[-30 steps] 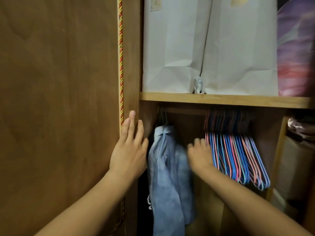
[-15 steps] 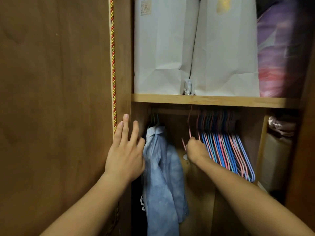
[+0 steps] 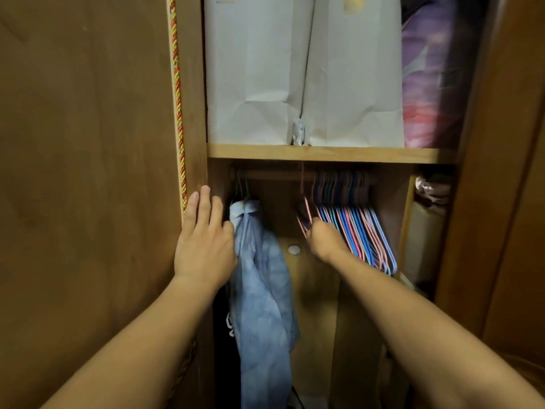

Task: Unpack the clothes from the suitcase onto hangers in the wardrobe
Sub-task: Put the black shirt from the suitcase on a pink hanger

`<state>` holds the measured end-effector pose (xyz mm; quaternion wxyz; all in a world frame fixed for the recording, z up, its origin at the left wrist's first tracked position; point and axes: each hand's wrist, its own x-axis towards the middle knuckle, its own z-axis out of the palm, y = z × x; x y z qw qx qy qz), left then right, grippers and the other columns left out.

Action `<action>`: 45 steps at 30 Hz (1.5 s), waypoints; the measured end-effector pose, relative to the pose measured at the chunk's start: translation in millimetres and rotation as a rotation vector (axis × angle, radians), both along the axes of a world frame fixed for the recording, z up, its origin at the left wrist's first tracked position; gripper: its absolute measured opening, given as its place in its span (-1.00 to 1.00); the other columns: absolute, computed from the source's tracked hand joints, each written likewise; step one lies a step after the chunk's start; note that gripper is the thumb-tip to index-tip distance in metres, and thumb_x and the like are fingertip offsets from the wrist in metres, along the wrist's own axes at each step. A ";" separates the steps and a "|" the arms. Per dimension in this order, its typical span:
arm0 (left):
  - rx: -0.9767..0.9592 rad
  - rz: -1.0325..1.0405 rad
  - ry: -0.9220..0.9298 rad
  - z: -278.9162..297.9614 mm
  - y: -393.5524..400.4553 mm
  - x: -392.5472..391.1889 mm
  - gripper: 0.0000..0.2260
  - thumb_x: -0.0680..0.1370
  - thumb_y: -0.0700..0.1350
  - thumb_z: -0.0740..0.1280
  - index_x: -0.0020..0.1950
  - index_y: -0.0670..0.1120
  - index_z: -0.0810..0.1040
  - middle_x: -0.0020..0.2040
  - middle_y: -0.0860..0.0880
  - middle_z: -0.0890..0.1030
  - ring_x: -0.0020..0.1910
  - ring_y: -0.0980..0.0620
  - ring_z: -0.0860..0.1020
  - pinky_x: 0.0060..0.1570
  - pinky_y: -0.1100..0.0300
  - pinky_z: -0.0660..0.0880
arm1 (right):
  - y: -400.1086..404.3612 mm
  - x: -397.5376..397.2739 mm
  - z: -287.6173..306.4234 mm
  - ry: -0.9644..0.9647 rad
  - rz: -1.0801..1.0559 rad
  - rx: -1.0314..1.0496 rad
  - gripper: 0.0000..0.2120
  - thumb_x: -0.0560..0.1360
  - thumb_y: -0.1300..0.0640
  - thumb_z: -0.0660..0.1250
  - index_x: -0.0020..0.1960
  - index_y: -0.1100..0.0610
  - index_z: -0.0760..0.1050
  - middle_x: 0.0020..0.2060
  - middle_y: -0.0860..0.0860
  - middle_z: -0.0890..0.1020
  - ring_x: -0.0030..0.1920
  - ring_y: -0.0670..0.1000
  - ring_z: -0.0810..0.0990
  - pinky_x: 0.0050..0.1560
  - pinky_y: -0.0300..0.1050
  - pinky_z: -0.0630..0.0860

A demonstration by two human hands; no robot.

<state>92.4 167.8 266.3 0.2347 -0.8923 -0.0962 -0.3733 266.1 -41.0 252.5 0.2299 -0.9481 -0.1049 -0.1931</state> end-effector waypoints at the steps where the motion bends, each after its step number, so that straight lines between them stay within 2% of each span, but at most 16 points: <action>1: -0.017 -0.006 -0.003 -3.8 -1.8 -0.4 -0.69 0.57 0.04 0.19 0.16 -0.03 0.64 0.56 -0.26 0.26 0.60 -0.35 -0.04 0.52 -0.22 -0.35 | -0.6 -11.0 -9.2 -0.018 0.014 0.026 -0.77 0.58 0.19 0.20 0.16 0.30 0.45 0.10 0.35 0.59 0.11 0.35 0.57 0.04 0.07 0.48; 4: -0.198 -0.121 -0.006 -24.7 -20.8 -1.7 -0.66 0.54 0.02 0.26 0.25 -0.04 0.61 0.52 -0.26 0.30 0.58 -0.34 0.04 0.55 -0.21 -0.24 | -16.3 -61.1 -50.0 -0.038 0.034 0.090 -0.79 0.57 0.16 0.19 0.14 0.21 0.47 -0.01 0.32 0.63 0.02 0.35 0.59 -0.02 0.10 0.48; 8: -0.603 -0.452 0.011 -88.9 -70.7 -8.2 -0.65 0.45 -0.10 0.35 0.22 -0.12 0.59 0.35 -0.28 0.44 0.40 -0.34 0.34 0.43 -0.24 0.26 | -77.2 -170.6 -147.4 0.025 0.023 0.204 -0.78 0.58 0.15 0.22 0.19 0.13 0.53 -0.06 0.20 0.68 -0.03 0.28 0.62 -0.03 0.11 0.55; 12: -1.021 -0.747 0.259 -214.7 -137.2 -48.9 -0.69 0.46 -0.15 0.28 0.18 -0.17 0.57 0.08 -0.26 0.52 0.08 -0.31 0.51 0.16 -0.18 0.47 | -154.0 -319.7 -269.2 0.245 -0.034 0.686 -0.79 0.66 0.26 0.17 0.11 0.07 0.55 -0.22 0.05 0.69 -0.21 0.02 0.66 -0.15 -0.08 0.59; 16: -1.089 -0.751 0.737 -335.2 -197.3 -99.2 -0.59 0.45 -0.34 0.39 0.31 -0.22 0.54 0.18 -0.29 0.55 0.18 -0.27 0.53 0.22 -0.02 0.44 | -212.2 -444.1 -353.4 0.558 -0.265 1.230 -0.80 0.68 0.30 0.09 0.15 0.19 0.49 -0.20 0.18 0.60 -0.26 0.11 0.61 -0.40 -0.04 0.56; 20: -0.802 -0.776 0.974 -428.6 -268.1 -159.9 -0.34 0.42 -0.18 0.48 0.51 -0.18 0.39 0.38 -0.34 0.45 0.41 -0.35 0.34 0.41 -0.19 0.30 | -274.1 -568.8 -381.7 0.685 -0.476 1.352 -0.81 0.69 0.26 0.11 0.17 0.21 0.48 -0.19 0.17 0.60 -0.25 0.09 0.64 -0.38 0.01 0.61; 22: -0.600 -0.818 1.000 -458.7 -297.2 -193.8 -0.33 0.40 -0.05 0.47 0.50 -0.07 0.43 0.41 -0.36 0.40 0.41 -0.40 0.31 0.39 -0.28 0.25 | -301.7 -628.8 -385.0 0.725 -0.524 1.339 -0.81 0.69 0.25 0.12 0.16 0.19 0.50 -0.17 0.18 0.61 -0.21 0.11 0.69 -0.40 -0.03 0.63; 24: -0.433 -0.913 1.070 -478.7 -325.3 -224.6 -0.52 0.41 0.02 0.40 0.33 -0.05 0.58 0.33 -0.33 0.46 0.31 -0.40 0.41 0.28 -0.30 0.32 | -323.6 -687.8 -391.7 0.742 -0.594 1.356 -0.81 0.69 0.23 0.14 0.18 0.21 0.50 -0.18 0.14 0.64 -0.13 0.19 0.71 -0.39 -0.04 0.64; 27: -0.284 -0.994 1.234 -502.4 -358.6 -249.3 -0.66 0.55 0.12 0.13 -0.06 -0.04 0.61 -0.07 -0.18 0.63 -0.06 -0.27 0.61 -0.04 -0.15 0.52 | -344.7 -761.3 -403.7 0.745 -0.702 1.391 -0.79 0.68 0.21 0.16 0.20 0.25 0.51 -0.17 0.14 0.65 -0.08 0.27 0.69 -0.26 -0.01 0.63; 28: -0.273 -1.040 1.311 -505.9 -367.8 -255.9 -0.64 0.59 0.12 0.08 -0.14 -0.04 0.57 -0.16 -0.15 0.63 -0.15 -0.25 0.63 -0.13 -0.09 0.55 | -349.7 -781.0 -407.9 0.767 -0.741 1.390 -0.79 0.68 0.22 0.15 0.19 0.27 0.50 -0.16 0.15 0.65 -0.09 0.26 0.69 -0.17 0.02 0.63; 30: -0.238 -1.108 1.454 -505.7 -390.1 -264.4 -0.73 0.64 0.05 0.16 -0.12 -0.03 0.56 -0.14 -0.12 0.64 -0.10 -0.19 0.64 -0.13 0.01 0.53 | -361.7 -801.9 -417.9 0.816 -0.794 1.351 -0.83 0.68 0.27 0.15 0.14 0.30 0.49 -0.17 0.14 0.65 -0.15 0.15 0.68 -0.01 0.09 0.58; 33: -0.124 -1.281 1.625 -500.5 -426.4 -266.0 -0.77 0.64 0.10 0.17 0.01 0.01 0.53 -0.01 -0.06 0.66 -0.01 -0.06 0.63 -0.07 0.08 0.50 | -368.3 -786.9 -427.8 0.925 -0.784 1.170 -0.84 0.62 0.22 0.29 0.19 0.21 0.50 -0.09 0.02 0.63 -0.10 -0.08 0.61 0.06 0.01 0.55; 35: 0.027 -1.366 1.642 -496.4 -455.1 -258.0 -0.75 0.67 0.11 0.18 0.04 -0.03 0.53 0.01 -0.05 0.65 0.01 -0.06 0.61 -0.13 0.08 0.39 | -370.5 -748.9 -437.6 0.791 -0.844 1.190 -0.80 0.60 0.12 0.34 0.20 0.16 0.51 -0.03 0.01 0.66 -0.05 -0.13 0.60 0.02 -0.12 0.55; 38: 0.084 -1.484 1.562 -506.6 -497.5 -226.9 -0.76 0.67 0.09 0.22 -0.03 -0.04 0.52 -0.08 -0.05 0.63 -0.07 -0.11 0.60 -0.23 0.08 0.28 | -385.7 -687.3 -469.6 0.567 -1.108 1.125 -0.63 0.56 -0.20 0.28 -0.02 0.12 0.56 -0.17 0.02 0.69 -0.19 -0.11 0.62 -0.05 -0.04 0.56; 42: 0.102 -1.544 1.618 -586.1 -553.3 -162.1 -0.77 0.66 0.08 0.25 -0.09 -0.03 0.54 -0.16 -0.03 0.62 -0.17 -0.09 0.60 -0.27 0.08 0.33 | -426.7 -620.5 -554.3 0.547 -1.384 1.076 -0.60 0.63 -0.08 0.23 -0.29 0.10 0.52 -0.45 -0.05 0.57 -0.43 -0.17 0.48 -0.26 -0.08 0.44; 45: 0.004 -1.474 1.772 -687.2 -598.9 -125.5 -0.82 0.65 0.09 0.26 0.13 0.05 0.58 0.00 0.04 0.61 -0.02 0.01 0.59 -0.10 0.13 0.45 | -466.6 -589.9 -655.6 0.663 -1.491 1.020 -0.62 0.66 -0.02 0.18 -0.19 0.16 0.59 -0.31 0.08 0.66 -0.28 0.05 0.61 -0.15 -0.03 0.51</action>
